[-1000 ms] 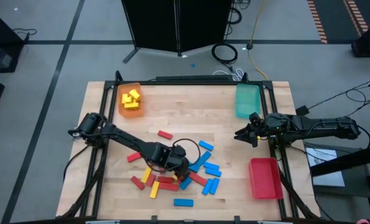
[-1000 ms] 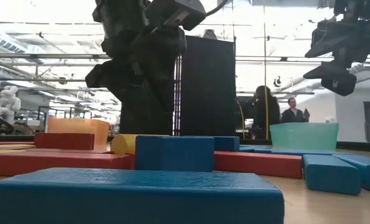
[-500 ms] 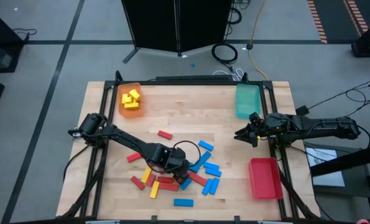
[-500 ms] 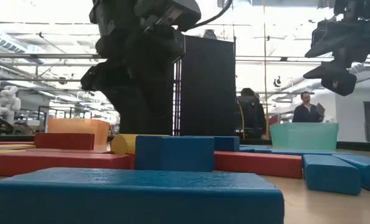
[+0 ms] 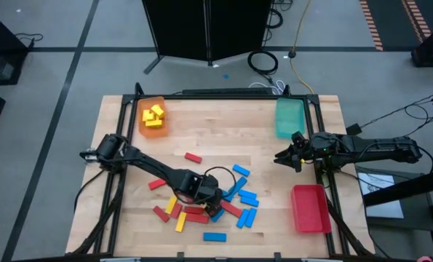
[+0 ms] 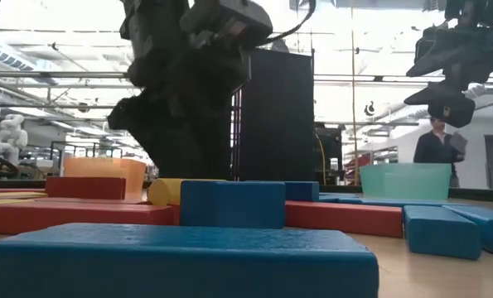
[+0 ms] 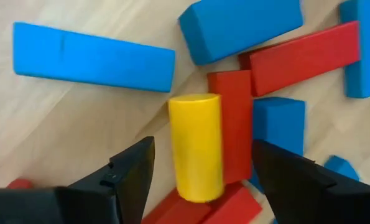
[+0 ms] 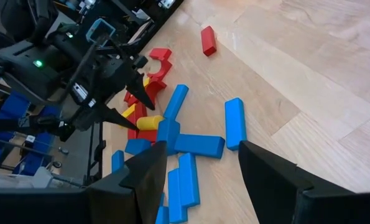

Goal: Sort blocks
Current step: Put the yellow block into the orange bin

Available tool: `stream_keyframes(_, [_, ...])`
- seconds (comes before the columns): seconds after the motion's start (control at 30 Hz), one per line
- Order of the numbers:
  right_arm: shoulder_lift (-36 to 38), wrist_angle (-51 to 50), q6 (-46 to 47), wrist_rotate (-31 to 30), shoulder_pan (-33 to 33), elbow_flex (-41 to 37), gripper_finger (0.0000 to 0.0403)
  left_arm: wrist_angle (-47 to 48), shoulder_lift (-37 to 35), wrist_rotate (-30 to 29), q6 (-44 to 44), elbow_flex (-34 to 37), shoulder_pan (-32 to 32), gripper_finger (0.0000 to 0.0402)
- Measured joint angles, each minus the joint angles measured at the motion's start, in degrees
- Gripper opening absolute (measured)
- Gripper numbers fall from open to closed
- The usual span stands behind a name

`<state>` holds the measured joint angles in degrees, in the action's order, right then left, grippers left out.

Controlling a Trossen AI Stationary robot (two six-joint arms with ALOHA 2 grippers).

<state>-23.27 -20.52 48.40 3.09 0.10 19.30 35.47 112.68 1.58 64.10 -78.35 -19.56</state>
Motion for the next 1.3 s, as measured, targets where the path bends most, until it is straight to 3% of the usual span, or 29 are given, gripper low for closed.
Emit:
stream_keyframes(0.43, [0.0,-1.9,0.0,0.0,0.0,0.0,0.0194,-0.2,4.8,1.8,0.0,-0.3,0.0,0.0255])
stream_keyframes(0.87, [0.0,-2.3,0.0,0.0,0.0,0.0,0.0194,-0.8,5.3,3.5,1.6,-0.2,0.4,0.0101])
stream_keyframes(1.3, [0.0,-2.5,0.0,0.0,0.0,0.0,0.0194,2.4,0.9,4.0,1.6,0.4,1.9,0.0101])
